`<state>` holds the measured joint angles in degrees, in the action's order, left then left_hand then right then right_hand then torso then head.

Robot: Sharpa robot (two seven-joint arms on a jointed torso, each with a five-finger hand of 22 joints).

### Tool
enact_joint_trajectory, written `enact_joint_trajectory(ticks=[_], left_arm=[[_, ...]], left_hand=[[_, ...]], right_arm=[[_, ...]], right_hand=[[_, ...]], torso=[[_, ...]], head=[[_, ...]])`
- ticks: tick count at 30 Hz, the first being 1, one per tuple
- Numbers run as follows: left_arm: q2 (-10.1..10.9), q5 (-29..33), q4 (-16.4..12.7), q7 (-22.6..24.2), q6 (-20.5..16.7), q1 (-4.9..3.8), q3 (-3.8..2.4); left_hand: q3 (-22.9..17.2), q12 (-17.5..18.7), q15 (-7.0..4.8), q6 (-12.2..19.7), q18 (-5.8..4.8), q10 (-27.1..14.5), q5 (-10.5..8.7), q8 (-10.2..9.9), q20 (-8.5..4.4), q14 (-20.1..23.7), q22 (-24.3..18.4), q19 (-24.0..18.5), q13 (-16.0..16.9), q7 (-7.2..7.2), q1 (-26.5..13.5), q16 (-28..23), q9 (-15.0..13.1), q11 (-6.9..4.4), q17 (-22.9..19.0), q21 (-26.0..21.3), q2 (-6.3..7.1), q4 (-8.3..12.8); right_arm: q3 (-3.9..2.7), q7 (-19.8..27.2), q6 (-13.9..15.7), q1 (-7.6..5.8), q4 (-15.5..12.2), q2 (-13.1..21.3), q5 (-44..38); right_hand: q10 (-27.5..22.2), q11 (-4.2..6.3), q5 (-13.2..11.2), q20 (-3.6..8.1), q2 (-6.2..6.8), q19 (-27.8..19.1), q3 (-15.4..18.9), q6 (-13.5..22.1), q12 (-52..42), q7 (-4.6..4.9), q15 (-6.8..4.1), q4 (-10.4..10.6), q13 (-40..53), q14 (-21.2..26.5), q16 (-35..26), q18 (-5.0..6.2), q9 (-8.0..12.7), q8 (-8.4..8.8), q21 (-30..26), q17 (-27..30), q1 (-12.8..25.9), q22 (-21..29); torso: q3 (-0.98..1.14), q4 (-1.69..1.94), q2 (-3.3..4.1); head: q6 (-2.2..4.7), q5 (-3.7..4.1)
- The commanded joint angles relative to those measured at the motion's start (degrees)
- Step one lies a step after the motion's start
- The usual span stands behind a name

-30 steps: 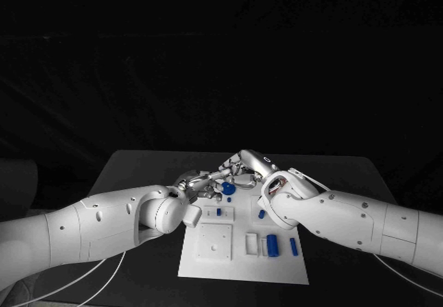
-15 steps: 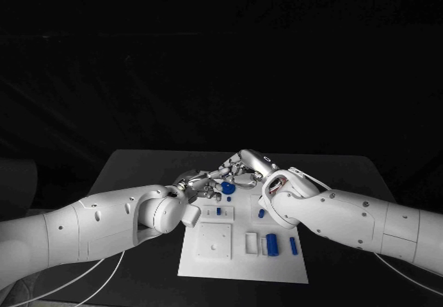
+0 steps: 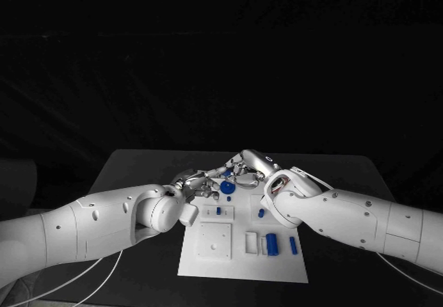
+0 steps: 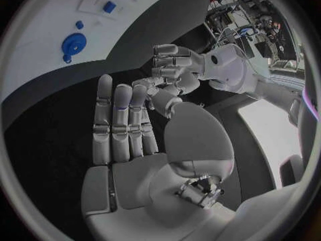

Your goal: Assemble the parts on the task board

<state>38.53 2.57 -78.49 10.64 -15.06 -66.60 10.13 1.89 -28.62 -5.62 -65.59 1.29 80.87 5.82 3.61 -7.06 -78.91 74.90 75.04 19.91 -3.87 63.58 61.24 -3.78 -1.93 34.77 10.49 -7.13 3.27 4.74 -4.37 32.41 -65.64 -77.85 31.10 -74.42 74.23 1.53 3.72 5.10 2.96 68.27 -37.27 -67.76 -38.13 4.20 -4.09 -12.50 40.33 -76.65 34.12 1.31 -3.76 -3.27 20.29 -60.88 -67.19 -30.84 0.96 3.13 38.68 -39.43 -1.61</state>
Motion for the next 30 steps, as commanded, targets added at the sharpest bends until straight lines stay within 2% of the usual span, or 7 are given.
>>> enact_joint_trajectory(ticks=[1, 7, 14, 21, 23, 30], left_arm=[[0.0, 0.4, 0.0, 0.5, 0.6, -0.03, -0.05], [0.0, -0.2, 0.1, 0.0, 0.1, -0.03, -0.05], [-0.1, -0.8, 0.1, -0.4, -0.1, -0.03, -0.05], [-0.2, -1.7, 0.2, -0.9, -0.3, -0.03, -0.05], [-0.3, -2.0, 0.2, -1.0, -0.4, -0.03, -0.05], [-0.3, -2.2, 0.3, -1.1, -0.9, -0.03, -0.05]], left_hand=[[0.0, -0.3, 0.05, 0.4, -0.47, -0.5, 0.20, 0.0, 0.48, 0.2, 0.5, 0.1, -0.1, 0.13, 0.1, 0.3, 0.0, 0.04, -0.1, -0.2, -0.17, 0.6], [-0.2, -0.3, 0.01, 0.1, -0.45, -0.5, 0.35, 0.1, 0.45, 0.1, 0.5, 0.2, -0.1, 0.26, 0.6, 0.3, 0.0, -0.07, -0.1, -0.2, -0.15, 1.1], [-1.5, -0.4, -0.23, -1.5, -0.55, -0.5, 0.97, 0.1, 0.25, 0.0, 0.5, 0.3, 0.0, 0.76, 4.0, 0.3, 0.0, -0.33, -0.1, -0.2, -0.71, 3.5], [-1.3, -0.4, -0.40, -2.9, -0.69, -0.4, 0.54, 0.1, 0.07, -0.1, 0.6, 0.3, 0.0, 1.14, 6.4, 0.3, -0.1, -0.53, -0.1, -0.2, 0.00, 5.1], [-1.1, -0.4, -0.45, -3.5, -0.72, -0.4, 0.27, 0.2, 0.02, -0.1, 0.6, 0.3, 0.0, 1.31, 6.9, 0.3, -0.1, -0.61, -0.1, -0.2, 0.21, 5.3], [-1.0, -0.3, -0.70, -4.6, -0.89, 0.2, 0.41, 0.1, -0.22, -0.4, 0.7, 0.5, -0.1, 1.70, 8.2, 0.4, -0.1, -0.63, 0.0, -0.1, -0.54, 5.3]], right_arm=[[-0.01, 0.6, -1.1, 0.04, -0.2, 0.1, 0.1], [-0.01, 0.7, -1.3, 0.06, -0.2, 0.1, 0.1], [-0.01, 1.1, -2.1, 0.06, -0.3, 0.1, 0.3], [-0.01, 1.3, -2.8, 0.07, -0.4, 0.1, 0.3], [-0.01, 1.3, -2.9, 0.07, -0.4, 0.0, 0.4], [-0.01, 1.4, -3.5, 0.07, -0.4, 0.1, 0.4]], right_hand=[[-0.3, 0.23, -0.3, -0.02, -0.76, 0.0, -0.1, -3.7, -0.1, -0.45, 0.04, -0.3, 0.1, 0.4, 0.2, 0.72, -0.3, -0.38, -0.3, 0.0, 0.0, 0.0], [-0.3, 0.23, -0.3, -0.02, -0.76, 0.0, -0.1, -3.7, -0.1, -0.45, 0.04, -0.3, 0.1, 0.4, 0.2, 0.72, -0.3, -0.38, -0.3, 0.0, 0.0, 0.0], [-0.4, 0.21, -0.3, -0.04, -0.98, 0.0, 0.1, -3.6, -0.1, -0.43, 0.07, -0.4, 0.1, 0.4, 0.2, 0.72, -0.3, -0.37, -0.7, 0.1, 0.0, -0.5], [-0.4, 0.21, -0.3, -0.04, -0.98, 0.0, 0.1, -3.6, -0.1, -0.43, 0.07, -0.4, 0.1, 0.4, 0.2, 0.72, -0.3, -0.37, -0.7, 0.1, 0.0, -0.5], [-0.4, 0.21, -0.3, -0.04, -0.98, 0.0, 0.1, -3.6, -0.1, -0.43, 0.07, -0.4, 0.1, 0.4, 0.2, 0.72, -0.3, -0.37, -0.7, 0.1, 0.0, -0.5], [-0.4, 0.19, -0.3, -0.05, -1.12, 0.0, 0.3, -3.6, -0.1, -0.42, 0.08, -0.6, 0.2, 0.5, 0.2, 0.73, -0.3, -0.38, -0.9, 0.1, 0.0, -0.7]], torso=[[0.00, 0.03, 0.01], [0.00, -0.01, 0.00], [-0.01, -0.01, 0.01], [-0.03, 0.03, 0.00], [-0.02, 0.03, 0.02], [-0.03, -0.01, 0.01]], head=[[-0.07, 0.04], [-0.07, 0.07], [-0.17, 0.09], [-0.25, 0.14], [-0.26, 0.14], [-0.35, 0.13]])
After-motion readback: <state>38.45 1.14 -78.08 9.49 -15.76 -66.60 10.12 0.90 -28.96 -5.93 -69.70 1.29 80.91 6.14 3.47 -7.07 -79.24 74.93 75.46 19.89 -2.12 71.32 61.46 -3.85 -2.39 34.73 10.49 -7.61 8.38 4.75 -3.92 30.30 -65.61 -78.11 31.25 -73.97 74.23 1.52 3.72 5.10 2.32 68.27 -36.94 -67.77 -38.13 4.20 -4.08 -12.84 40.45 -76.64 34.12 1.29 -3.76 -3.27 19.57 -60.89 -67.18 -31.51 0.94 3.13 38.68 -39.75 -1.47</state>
